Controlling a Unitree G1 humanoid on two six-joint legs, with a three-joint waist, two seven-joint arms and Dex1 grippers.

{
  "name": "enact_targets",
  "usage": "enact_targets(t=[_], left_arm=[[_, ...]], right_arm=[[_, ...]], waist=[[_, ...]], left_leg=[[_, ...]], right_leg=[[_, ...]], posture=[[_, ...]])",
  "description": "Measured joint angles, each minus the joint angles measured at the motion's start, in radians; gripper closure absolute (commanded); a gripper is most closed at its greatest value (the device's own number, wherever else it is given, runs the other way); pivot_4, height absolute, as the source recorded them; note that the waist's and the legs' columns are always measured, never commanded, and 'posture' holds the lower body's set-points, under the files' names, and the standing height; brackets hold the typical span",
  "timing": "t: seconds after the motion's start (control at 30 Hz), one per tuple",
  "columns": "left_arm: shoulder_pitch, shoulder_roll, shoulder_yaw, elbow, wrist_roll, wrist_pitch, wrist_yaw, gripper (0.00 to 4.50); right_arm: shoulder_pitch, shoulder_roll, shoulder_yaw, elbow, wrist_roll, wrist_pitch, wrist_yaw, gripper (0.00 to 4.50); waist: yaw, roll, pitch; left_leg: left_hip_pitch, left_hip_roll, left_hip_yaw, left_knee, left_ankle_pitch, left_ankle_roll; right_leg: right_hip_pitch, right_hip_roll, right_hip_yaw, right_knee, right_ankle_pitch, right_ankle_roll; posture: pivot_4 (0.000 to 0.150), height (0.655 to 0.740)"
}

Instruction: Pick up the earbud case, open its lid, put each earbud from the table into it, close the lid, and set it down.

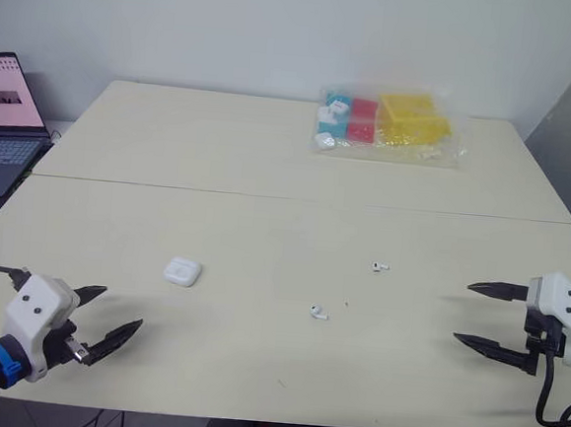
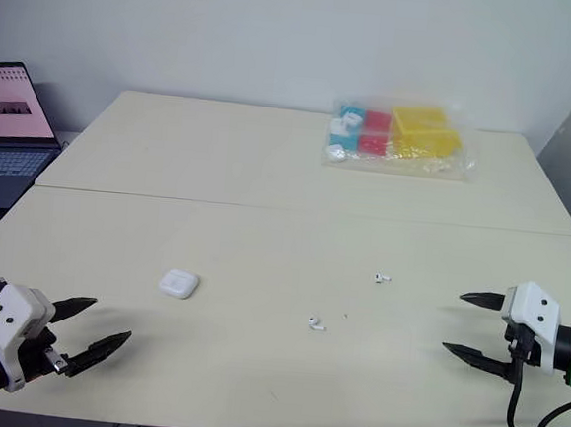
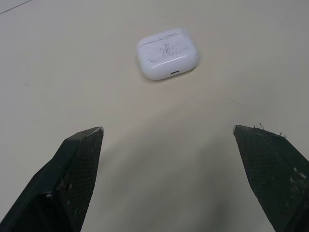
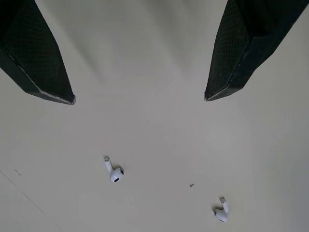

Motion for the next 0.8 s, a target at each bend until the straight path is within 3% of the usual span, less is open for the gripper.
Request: enact_targets(t=[0.8], left_arm=[[-0.009,-0.027,0.038,-0.012,-0.102,0.155,-0.024,0.00]], right_arm=[[-0.064,0.000,0.055,-0.033,-0.005,0.044,-0.018,0.02]], waist=[[0.000,0.000,0.000]], left_leg=[[0.001,0.000,0.000,0.001,0.000,0.000]], right_leg=[[0.000,0.000,0.000,0.002,0.000,0.000]], posture=[[0.150,0.7400]])
